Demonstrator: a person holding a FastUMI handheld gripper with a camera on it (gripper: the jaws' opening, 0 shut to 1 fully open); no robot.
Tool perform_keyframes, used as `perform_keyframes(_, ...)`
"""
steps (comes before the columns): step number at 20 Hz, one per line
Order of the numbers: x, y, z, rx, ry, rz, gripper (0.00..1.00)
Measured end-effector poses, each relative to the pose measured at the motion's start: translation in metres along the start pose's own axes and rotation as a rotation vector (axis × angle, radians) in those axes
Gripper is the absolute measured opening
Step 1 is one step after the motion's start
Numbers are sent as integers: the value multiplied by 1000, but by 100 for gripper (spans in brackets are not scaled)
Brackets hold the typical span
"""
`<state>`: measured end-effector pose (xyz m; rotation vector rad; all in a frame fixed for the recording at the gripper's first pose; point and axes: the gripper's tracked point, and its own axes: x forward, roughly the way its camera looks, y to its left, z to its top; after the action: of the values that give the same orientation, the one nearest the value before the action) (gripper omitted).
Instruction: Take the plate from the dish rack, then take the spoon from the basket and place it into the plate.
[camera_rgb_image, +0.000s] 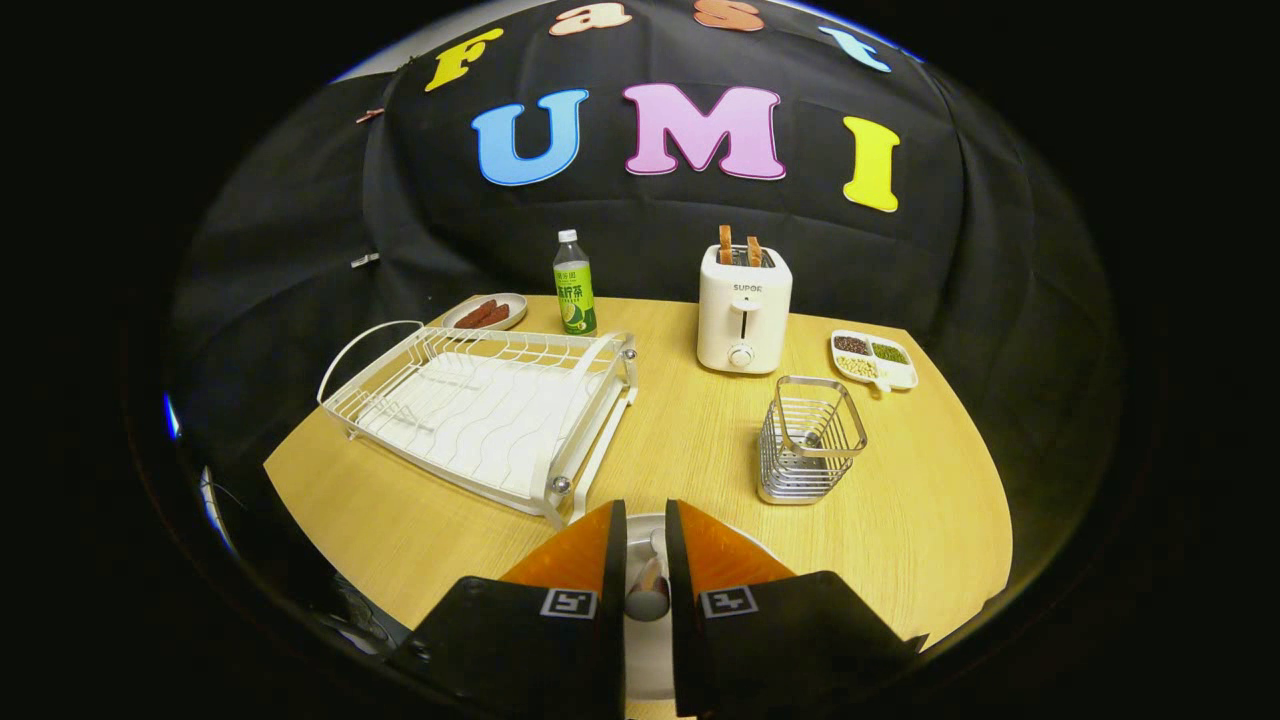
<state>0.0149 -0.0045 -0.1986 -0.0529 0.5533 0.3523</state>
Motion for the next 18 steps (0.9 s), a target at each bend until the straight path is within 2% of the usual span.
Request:
perform_keyframes(1,-1,2,1,21,2,10,24)
perform_keyframes(4,-2,3,16,82,-15,16,94)
perform_keyframes(5,-7,0,24,97,-27,9,100)
perform_keyframes(10,-37,-16,90,111,-154,-45,99)
perform_keyframes(14,-83,-19,158,72,-311,-91,99)
perform_keyframes(18,-130,-18,206,64,-426,-142,99)
